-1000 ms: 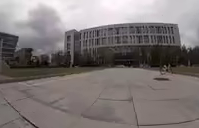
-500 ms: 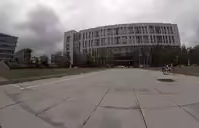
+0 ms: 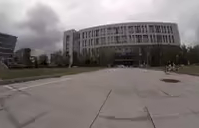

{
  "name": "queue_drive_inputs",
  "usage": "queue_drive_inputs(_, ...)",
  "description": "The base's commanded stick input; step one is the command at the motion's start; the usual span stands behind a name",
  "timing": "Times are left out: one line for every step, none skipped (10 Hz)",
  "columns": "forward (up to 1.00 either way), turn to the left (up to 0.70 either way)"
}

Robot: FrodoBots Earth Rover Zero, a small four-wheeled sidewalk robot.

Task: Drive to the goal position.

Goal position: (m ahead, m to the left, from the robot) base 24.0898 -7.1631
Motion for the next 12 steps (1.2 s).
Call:
queue_drive_inputs(0.7, 0.0)
queue_drive_inputs(0.7, 0.0)
queue_drive_inputs(0.7, 0.0)
queue_drive_inputs(0.7, 0.0)
queue_drive_inputs(0.7, 0.0)
queue_drive_inputs(0.7, 0.0)
queue_drive_inputs(0.7, 0.0)
queue_drive_inputs(0.7, 0.0)
queue_drive_inputs(0.7, 0.0)
queue_drive_inputs(0.7, 0.0)
queue_drive_inputs(0.7, 0.0)
queue_drive_inputs(0.7, 0.0)
